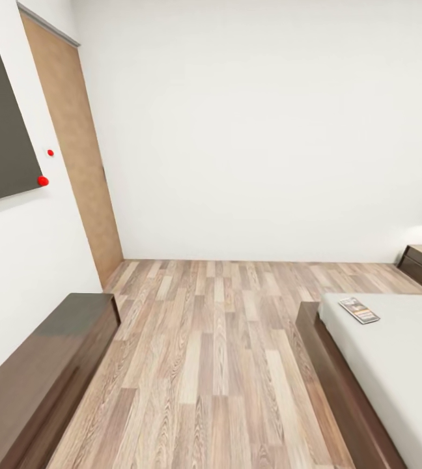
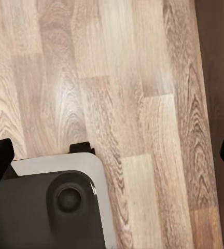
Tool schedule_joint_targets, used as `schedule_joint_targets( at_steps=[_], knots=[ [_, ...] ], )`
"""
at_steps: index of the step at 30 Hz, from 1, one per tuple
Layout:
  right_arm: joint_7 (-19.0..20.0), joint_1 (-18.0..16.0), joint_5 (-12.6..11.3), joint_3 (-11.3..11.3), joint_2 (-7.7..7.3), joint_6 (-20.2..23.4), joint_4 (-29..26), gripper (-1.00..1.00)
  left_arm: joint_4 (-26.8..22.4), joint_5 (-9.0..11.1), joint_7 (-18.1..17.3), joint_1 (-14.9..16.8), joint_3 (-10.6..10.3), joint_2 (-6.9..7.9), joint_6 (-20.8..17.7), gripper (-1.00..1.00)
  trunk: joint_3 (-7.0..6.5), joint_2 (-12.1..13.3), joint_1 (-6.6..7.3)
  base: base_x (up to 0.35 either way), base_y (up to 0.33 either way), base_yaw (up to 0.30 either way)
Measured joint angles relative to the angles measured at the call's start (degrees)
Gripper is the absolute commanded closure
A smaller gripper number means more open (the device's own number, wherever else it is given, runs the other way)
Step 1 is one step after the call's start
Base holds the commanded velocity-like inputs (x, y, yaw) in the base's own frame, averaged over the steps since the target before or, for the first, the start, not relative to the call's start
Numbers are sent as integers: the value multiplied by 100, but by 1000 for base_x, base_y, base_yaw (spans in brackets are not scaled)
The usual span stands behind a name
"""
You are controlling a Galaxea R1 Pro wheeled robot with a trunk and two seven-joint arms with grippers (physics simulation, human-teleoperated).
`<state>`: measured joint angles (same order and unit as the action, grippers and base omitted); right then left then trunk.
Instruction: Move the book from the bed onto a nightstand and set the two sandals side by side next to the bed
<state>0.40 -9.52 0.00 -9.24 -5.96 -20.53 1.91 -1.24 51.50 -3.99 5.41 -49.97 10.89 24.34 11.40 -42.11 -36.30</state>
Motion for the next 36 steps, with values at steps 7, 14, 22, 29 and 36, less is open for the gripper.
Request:
schedule_joint_targets(
  at_steps=[7, 14, 22, 29, 36],
  knots=[
    [0, 0, 0, 0, 0, -1, 0, -100, -1, 0, 0, 0, 1, 0, 0, -100, 0, 0, 0, 202, 0, 108],
    [0, 1, -1, -2, 0, -1, 0, -100, -1, 0, -1, 1, 0, 0, 0, -100, 0, 0, 0, 199, 0, 32],
    [0, 1, -1, -6, 0, -1, 0, -100, 2, 0, -1, 1, 0, 0, 0, -100, 0, 0, 0, 197, 0, 9],
    [0, 1, -1, -8, -5, -1, 0, -100, 2, 0, -1, 1, 0, 0, 0, -100, 0, 0, 0, 195, 0, 3],
    [0, 1, -1, -8, -8, -1, 0, -100, 6, 0, -1, 1, -1, 0, 0, -100, 0, 0, 0, 195, 0, 1]
  ],
)
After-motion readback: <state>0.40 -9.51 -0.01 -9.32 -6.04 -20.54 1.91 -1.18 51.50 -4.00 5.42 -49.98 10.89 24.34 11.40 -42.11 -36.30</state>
